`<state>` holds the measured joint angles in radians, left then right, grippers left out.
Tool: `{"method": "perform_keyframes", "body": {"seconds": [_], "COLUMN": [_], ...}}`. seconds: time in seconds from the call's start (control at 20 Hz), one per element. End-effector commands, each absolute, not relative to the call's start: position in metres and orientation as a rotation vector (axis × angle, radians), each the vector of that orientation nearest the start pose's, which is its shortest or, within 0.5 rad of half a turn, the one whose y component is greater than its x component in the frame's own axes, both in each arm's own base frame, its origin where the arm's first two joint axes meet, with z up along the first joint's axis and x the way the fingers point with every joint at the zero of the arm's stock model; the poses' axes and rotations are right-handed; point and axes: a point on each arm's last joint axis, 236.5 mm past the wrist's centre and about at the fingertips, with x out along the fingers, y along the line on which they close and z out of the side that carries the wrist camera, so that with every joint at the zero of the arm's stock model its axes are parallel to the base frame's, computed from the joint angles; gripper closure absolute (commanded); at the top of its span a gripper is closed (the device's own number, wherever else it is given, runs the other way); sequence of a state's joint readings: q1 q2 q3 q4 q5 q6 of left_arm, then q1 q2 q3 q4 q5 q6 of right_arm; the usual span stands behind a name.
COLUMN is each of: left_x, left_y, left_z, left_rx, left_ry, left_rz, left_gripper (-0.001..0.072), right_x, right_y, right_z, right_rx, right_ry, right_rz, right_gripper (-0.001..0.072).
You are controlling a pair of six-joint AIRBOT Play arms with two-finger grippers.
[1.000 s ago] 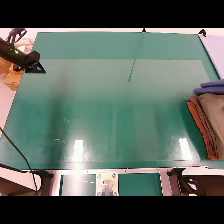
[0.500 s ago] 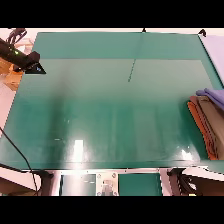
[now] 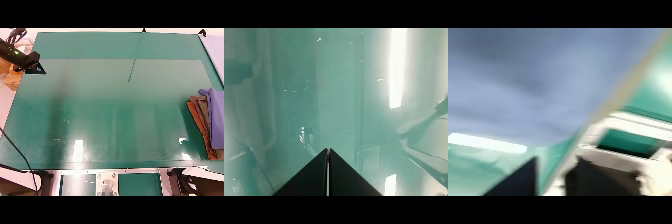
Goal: Fold the shirts.
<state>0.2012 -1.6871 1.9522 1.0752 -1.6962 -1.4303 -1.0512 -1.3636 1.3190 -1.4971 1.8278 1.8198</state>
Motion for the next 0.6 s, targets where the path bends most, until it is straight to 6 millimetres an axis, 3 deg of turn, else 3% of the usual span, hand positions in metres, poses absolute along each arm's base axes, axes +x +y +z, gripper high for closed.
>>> {"method": "perform_keyframes", "body": {"seconds": [0.0,0.05,0.1,0.15,0.3,0.4,0.55], "left_x": [0.447,0.444,0.440,0.433,0.394,0.355,0.291], "left_y": [-0.038,-0.042,-0.042,-0.043,-0.051,-0.060,-0.072], "left_z": [0.119,0.129,0.138,0.147,0.158,0.149,0.117], "left_rx": [-0.350,-0.351,-0.343,-0.335,-0.340,-0.365,-0.398], "left_ry": [1.299,1.278,1.257,1.234,1.199,1.190,1.178], "left_rz": [-0.447,-0.464,-0.462,-0.455,-0.439,-0.419,-0.386], "left_gripper": [0.0683,0.0683,0.0683,0.0684,0.0683,0.0684,0.0684], "right_x": [0.232,0.261,0.285,0.307,0.356,0.350,0.301], "right_y": [-0.200,-0.194,-0.188,-0.180,-0.124,-0.071,0.013], "right_z": [0.064,0.085,0.102,0.119,0.151,0.141,0.088], "right_rx": [1.229,1.159,1.068,0.978,0.743,0.621,0.524], "right_ry": [1.392,1.328,1.273,1.209,1.058,1.079,1.187], "right_rz": [-0.586,-0.507,-0.457,-0.419,-0.270,-0.168,-0.021], "right_gripper": [0.0499,0.0590,0.0611,0.0685,0.0695,0.0695,0.0694]}}
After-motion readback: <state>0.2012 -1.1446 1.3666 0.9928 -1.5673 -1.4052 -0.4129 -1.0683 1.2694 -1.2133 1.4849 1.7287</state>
